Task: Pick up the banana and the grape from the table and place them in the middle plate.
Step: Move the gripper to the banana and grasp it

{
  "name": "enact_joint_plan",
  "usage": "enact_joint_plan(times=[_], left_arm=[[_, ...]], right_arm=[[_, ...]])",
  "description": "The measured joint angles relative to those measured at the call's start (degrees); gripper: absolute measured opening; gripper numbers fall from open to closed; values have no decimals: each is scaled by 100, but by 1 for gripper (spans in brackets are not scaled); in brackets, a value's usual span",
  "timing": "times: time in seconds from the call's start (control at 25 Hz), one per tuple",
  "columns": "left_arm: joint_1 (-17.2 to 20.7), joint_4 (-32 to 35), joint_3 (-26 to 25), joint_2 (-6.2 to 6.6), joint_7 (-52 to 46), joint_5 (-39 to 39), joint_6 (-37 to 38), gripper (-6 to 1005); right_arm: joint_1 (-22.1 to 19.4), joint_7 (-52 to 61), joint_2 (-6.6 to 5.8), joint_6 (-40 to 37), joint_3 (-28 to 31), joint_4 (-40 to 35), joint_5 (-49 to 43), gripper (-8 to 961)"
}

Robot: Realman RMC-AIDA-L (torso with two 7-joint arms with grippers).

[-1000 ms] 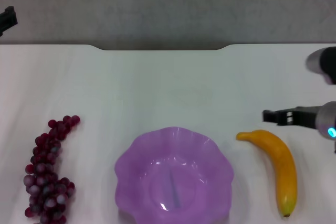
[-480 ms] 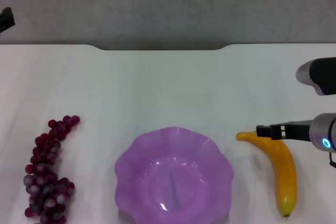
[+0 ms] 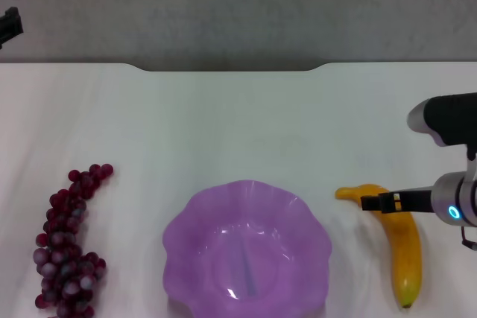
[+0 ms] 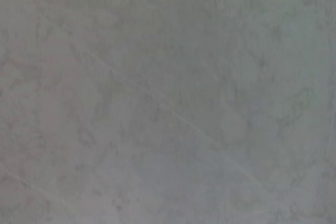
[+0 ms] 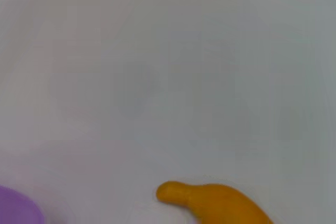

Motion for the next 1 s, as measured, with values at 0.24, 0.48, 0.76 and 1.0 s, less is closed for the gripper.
enact_joint_plan(times=[0.24,0.48,0.76,1.0], left_arm=[[-2,8,-24,2,-2,0,20,875],[-30,22,-28,2,0,0,4,875],[-46,26,-14,2,0,0,0,875],[-57,29,-14,2,0,0,0,874]], right_arm=[[95,0,1,12,-46,238,35,844],[187,-15,2,15,-71,425,63,842],[571,-16,15,-131,-306,1149,320,840],[678,-16,20,-230,-352,1327,428,839]])
